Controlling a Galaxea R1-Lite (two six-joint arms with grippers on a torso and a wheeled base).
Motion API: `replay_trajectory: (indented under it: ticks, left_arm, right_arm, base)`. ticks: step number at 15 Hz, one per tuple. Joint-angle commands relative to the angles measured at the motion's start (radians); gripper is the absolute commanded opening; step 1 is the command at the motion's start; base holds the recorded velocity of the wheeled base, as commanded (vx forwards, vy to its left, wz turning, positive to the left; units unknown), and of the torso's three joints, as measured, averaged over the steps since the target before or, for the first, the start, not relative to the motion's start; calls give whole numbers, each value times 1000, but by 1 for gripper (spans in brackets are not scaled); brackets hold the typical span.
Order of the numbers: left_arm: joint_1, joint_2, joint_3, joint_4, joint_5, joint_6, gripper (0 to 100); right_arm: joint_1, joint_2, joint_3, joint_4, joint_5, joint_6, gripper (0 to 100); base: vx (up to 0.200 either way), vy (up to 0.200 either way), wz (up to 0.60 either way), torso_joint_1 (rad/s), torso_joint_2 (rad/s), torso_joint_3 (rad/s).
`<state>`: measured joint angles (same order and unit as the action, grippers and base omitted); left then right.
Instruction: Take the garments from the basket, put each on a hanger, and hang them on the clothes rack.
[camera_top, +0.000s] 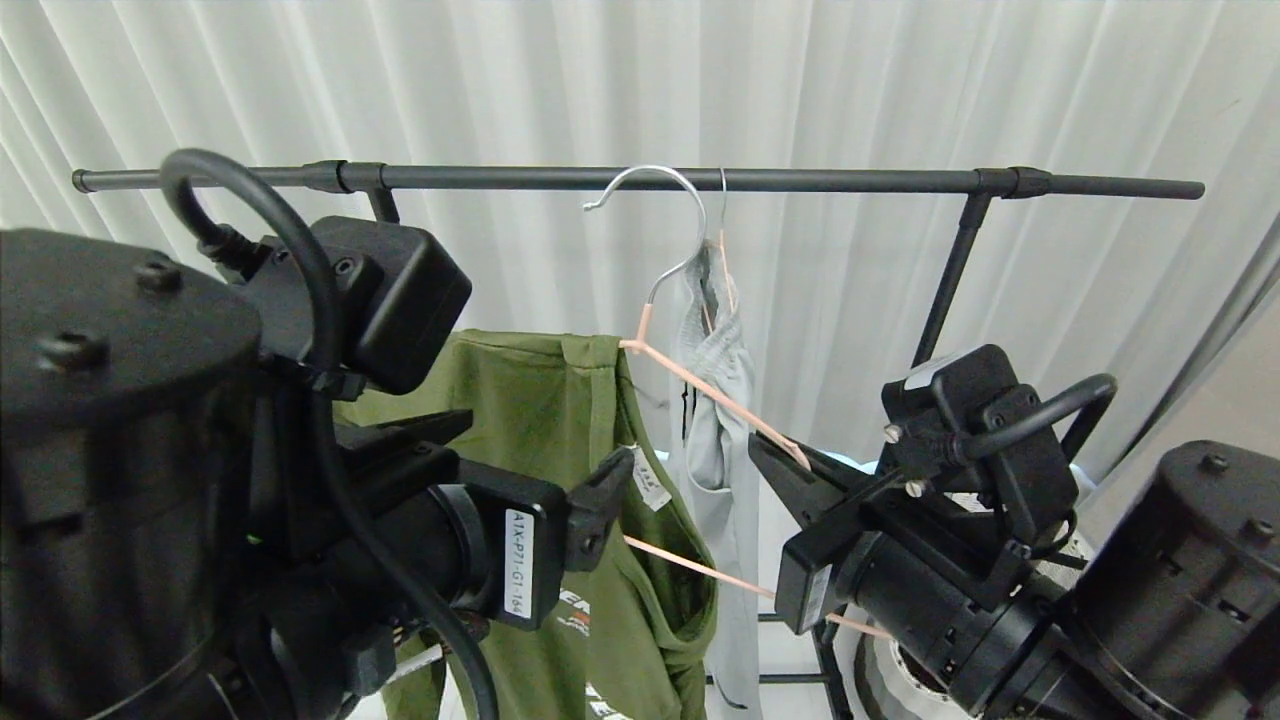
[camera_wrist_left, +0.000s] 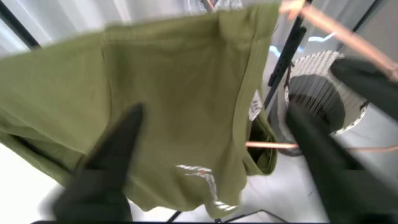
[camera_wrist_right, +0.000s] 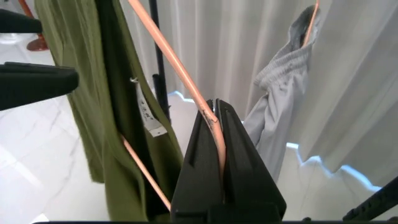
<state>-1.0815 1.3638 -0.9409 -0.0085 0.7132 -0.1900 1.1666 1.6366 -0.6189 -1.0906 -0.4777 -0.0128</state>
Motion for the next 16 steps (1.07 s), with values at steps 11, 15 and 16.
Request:
replay_trajectory:
  ticks: [11,15,16]
  left_arm:
    - [9,-244,137,-1,-127,259,100]
    - [268,-264,143,-2,-506,460,100]
    - [298,-258,149,-2,-606,483,100]
  right_arm:
    - [-65,-201,217,-15,31,-147,0]
    - [-84,-270,281,-15,65,-197,0]
    - [-85,-270,280,-15,65,-202,0]
  base:
    - [0,0,0,0,0,0]
    - [0,0,0,0,0,0]
    - [0,0,0,0,0,0]
